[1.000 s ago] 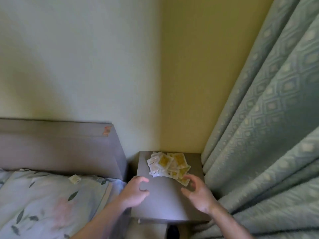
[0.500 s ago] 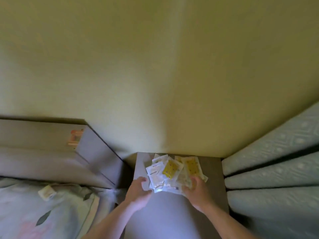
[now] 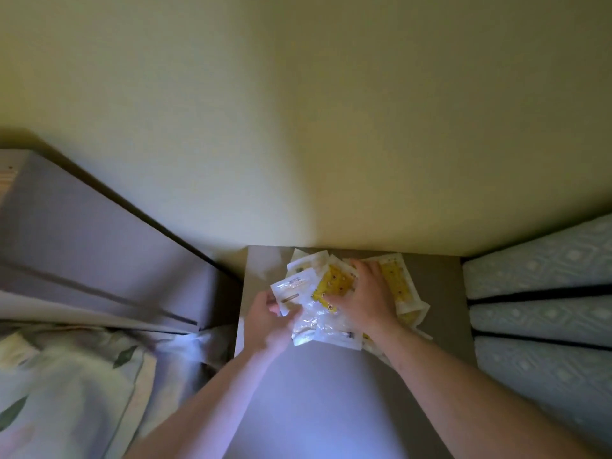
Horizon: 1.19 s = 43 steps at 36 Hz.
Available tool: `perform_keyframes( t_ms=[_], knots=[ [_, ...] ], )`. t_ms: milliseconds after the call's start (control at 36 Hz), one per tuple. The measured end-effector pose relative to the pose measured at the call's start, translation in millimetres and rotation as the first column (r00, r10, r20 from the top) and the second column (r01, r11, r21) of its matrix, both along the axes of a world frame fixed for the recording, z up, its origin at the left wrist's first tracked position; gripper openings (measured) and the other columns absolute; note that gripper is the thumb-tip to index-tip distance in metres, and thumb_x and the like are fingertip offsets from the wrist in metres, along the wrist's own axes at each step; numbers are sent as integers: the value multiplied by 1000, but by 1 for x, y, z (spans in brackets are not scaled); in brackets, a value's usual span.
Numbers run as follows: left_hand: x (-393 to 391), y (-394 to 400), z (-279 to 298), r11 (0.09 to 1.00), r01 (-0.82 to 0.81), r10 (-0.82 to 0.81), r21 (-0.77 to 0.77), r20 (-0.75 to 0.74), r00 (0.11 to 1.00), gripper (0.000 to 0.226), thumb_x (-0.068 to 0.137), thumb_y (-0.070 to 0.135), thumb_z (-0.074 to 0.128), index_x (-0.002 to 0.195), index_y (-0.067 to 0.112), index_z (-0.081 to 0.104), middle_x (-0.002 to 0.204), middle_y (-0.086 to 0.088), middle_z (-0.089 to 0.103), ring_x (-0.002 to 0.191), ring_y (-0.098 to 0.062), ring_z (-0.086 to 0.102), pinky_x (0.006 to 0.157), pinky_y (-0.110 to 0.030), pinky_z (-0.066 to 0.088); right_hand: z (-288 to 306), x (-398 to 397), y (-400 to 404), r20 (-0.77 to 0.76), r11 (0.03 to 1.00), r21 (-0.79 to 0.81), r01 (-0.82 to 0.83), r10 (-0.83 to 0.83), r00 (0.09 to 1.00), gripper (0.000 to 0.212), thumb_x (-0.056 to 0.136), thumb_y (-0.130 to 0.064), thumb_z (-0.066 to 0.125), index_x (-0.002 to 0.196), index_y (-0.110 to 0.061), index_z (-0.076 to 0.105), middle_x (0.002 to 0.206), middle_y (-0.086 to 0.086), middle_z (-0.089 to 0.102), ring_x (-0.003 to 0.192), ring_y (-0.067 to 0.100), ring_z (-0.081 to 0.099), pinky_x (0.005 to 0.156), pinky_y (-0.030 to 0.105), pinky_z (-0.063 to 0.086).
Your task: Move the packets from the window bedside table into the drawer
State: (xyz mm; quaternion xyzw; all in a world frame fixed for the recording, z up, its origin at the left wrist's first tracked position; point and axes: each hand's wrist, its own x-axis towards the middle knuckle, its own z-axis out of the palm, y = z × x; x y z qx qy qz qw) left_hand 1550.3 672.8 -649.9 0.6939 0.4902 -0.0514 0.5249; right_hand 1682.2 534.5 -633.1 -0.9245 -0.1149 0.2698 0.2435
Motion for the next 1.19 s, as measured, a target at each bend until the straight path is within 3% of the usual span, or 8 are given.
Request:
perform_keyframes(
  t_ms=[167, 278, 444, 500, 639, 778, 944, 1194],
  knots=[
    [-18, -2, 0, 999, 11, -11, -44, -13, 1000, 26, 82, 21, 82, 73, 8, 61, 58, 11, 66, 55, 4, 53, 52, -11, 36, 3, -15, -12, -152, 999, -44, 28, -35, 988, 81, 64, -44, 92, 133, -19, 57, 124, -2, 61, 112, 20, 60, 94, 36, 52],
    [-38, 0, 8, 998, 21, -22, -66, -19, 1000, 16, 82, 24, 82, 74, 17, 70, 72, 1, 74, 76, -13, 69, 65, -20, 43, 6, -27, -37, -212, 996, 2, 88, -86, 973, 32, 65, -40, 87, 85, -19, 72, 80, -6, 74, 78, 18, 69, 72, 40, 58],
    [-58, 8, 27, 991, 87, -82, -104, 52, 995, 23, 91, 35, 69, 95, 13, 70, 89, -6, 76, 91, -24, 71, 82, -35, 52, 46, -9, -83, -279, 938, 122, 325, -282, 918, 9, 83, -29, 81, 87, -24, 74, 81, -9, 75, 70, 3, 72, 53, 21, 55],
    [-61, 7, 31, 988, 134, -130, -75, 55, 990, 23, 88, 43, 66, 94, 21, 70, 92, -9, 73, 92, -29, 69, 86, -43, 53, 50, 8, -96, -242, 947, 84, 309, -282, 928, 10, 85, -33, 79, 87, -25, 74, 82, -9, 75, 70, 4, 71, 53, 22, 54],
    [-58, -21, 31, 946, 322, -322, -26, 1, 947, 25, 94, 29, 65, 75, 19, 52, 66, 12, 45, 68, -20, 47, 60, -24, 35, 39, 43, -103, -257, 947, -16, 320, -313, 914, 11, 86, -32, 78, 88, -22, 72, 89, -3, 72, 84, 18, 69, 77, 37, 59],
    [-36, -58, 14, 913, 397, -399, 95, 4, 917, 27, 93, 25, 66, 71, 20, 52, 96, 2, 54, 79, -13, 54, 68, -14, 40, 23, 48, -87, -264, 927, -38, 373, -369, 891, 16, 83, -23, 79, 95, -21, 68, 94, -1, 70, 82, 18, 66, 60, 24, 49],
    [-19, -95, 1, 922, 313, -320, 229, -5, 947, 23, 88, 24, 71, 71, 27, 56, 112, 1, 46, 96, -16, 50, 84, -28, 46, 8, 37, -78, -274, 857, -3, 515, -496, 824, 31, 82, -22, 82, 108, -14, 67, 101, 3, 70, 81, 18, 65, 54, 20, 43],
    [-13, -110, -3, 983, 180, -182, -42, -35, 983, 15, 90, 33, 68, 84, 19, 69, 85, 5, 66, 79, -16, 62, 71, -32, 50, 11, 27, -81, -233, 787, 24, 616, -595, 769, 33, 83, -19, 81, 107, -16, 60, 97, -1, 64, 81, 19, 63, 52, 23, 42]
  ],
)
